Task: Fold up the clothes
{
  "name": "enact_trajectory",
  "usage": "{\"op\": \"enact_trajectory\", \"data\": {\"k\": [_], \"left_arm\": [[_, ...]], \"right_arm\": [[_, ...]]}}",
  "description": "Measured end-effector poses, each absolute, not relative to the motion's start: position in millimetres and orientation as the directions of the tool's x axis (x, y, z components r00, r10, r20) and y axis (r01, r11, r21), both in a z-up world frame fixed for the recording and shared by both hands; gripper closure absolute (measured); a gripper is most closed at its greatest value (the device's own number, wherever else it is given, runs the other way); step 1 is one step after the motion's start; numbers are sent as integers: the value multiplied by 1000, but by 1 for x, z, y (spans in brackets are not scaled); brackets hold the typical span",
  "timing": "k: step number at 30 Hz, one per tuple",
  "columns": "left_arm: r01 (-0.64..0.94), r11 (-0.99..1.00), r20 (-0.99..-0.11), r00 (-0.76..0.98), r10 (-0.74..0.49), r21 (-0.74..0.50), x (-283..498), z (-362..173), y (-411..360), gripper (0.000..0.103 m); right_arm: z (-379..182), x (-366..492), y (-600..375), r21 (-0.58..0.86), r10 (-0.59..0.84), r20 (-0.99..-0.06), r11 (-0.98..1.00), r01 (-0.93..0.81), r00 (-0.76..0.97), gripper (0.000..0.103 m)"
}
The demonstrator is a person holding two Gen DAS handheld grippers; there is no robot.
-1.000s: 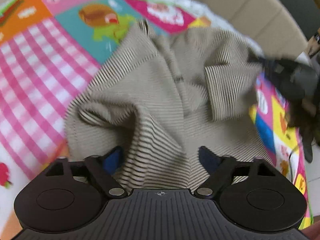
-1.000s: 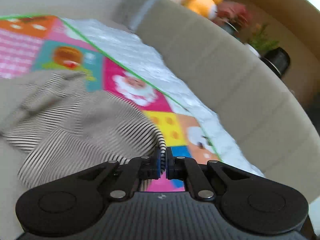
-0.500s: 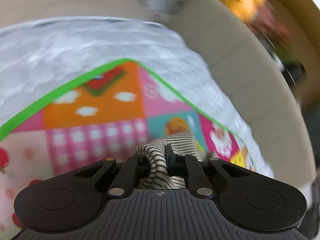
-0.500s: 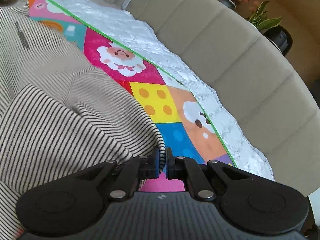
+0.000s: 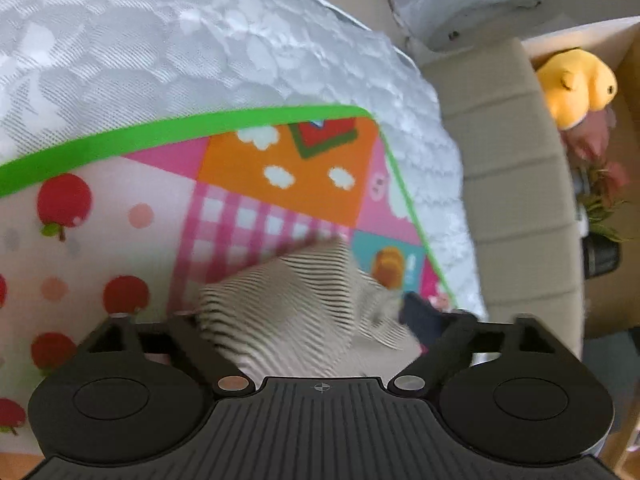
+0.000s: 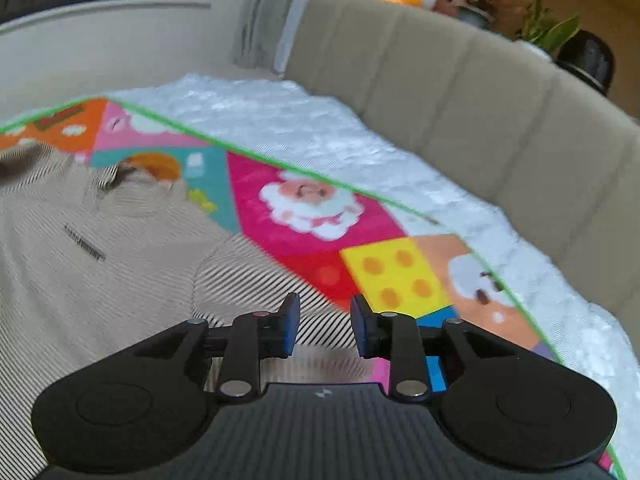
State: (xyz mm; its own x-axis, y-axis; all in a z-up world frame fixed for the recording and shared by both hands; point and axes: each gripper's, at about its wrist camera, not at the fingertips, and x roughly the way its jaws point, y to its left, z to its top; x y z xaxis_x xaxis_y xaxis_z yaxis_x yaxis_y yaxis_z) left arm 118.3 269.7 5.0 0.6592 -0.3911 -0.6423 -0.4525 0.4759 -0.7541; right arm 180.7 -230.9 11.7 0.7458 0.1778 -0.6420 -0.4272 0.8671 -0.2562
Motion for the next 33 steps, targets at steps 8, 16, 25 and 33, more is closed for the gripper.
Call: {"op": "enact_trajectory", "data": {"k": [8,16,25,33], "left_arm": [[-351,460,-569,634,-524,-815,113,6,277,5],[-355,563,-600,726,-337,-746,108,34,264,5],[-365,220,-418,667,-616,-905,107,-9,270,0],[-344,187,-385,703,-598,-920,95,-6,264,0]], "right_arm": [[3,177,-230,-212,204,-669,869,-447,714,73],[11,167,-230,-170,250,-673,864,-474,696,66],[14,147,-220,-45,370,-714,823,-566,595,46],[-18,117,-191,-193,293,-776,733,-652,559,47]]}}
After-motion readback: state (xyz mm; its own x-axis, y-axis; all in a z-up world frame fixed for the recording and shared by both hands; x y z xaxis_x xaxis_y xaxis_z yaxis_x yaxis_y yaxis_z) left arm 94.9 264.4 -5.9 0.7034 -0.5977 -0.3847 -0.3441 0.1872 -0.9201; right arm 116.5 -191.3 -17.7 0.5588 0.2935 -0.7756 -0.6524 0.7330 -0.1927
